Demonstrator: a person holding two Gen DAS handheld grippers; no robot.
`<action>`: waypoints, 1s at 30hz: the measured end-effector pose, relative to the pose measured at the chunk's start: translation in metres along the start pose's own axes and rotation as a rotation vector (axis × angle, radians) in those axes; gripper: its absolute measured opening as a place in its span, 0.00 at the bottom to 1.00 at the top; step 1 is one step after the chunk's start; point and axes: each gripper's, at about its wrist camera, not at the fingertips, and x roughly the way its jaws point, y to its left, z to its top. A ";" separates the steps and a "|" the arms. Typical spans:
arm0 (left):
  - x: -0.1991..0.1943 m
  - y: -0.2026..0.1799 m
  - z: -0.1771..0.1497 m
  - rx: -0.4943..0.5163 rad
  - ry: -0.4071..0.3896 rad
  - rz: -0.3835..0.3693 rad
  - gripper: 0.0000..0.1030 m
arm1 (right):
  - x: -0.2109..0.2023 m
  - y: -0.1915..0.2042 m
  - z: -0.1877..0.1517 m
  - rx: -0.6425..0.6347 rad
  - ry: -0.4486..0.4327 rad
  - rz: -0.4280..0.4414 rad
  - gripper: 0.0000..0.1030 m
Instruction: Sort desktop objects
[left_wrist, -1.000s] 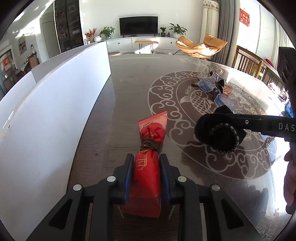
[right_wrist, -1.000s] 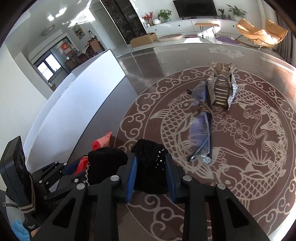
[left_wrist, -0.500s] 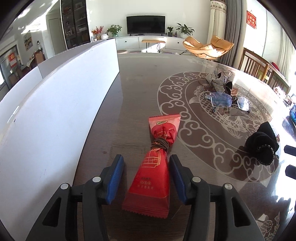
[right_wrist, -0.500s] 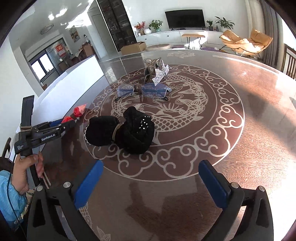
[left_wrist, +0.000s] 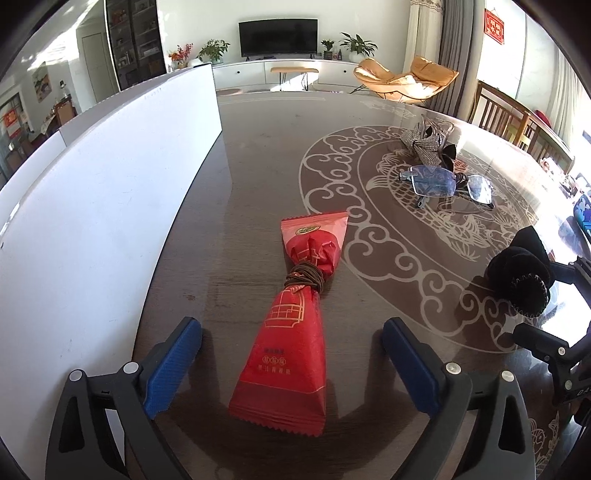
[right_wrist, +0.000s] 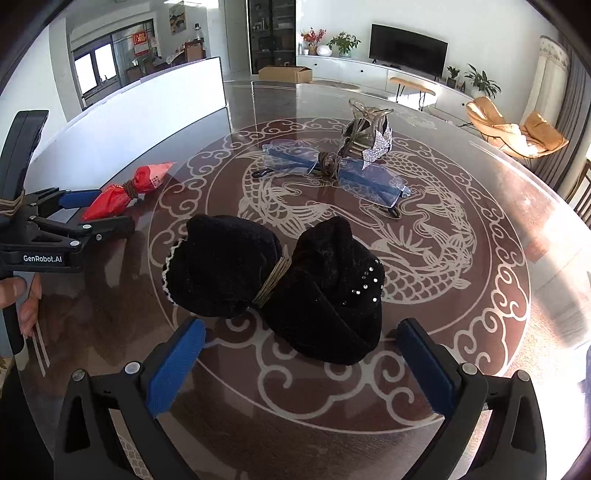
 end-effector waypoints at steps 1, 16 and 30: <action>0.000 0.000 0.000 0.002 0.002 0.000 1.00 | 0.000 0.000 0.000 0.000 0.000 0.000 1.00; 0.000 0.000 0.001 -0.004 0.006 0.003 1.00 | 0.000 0.000 0.000 -0.001 0.000 0.000 1.00; 0.000 0.000 0.002 -0.004 0.006 0.003 1.00 | 0.000 0.000 0.000 -0.001 0.000 0.000 1.00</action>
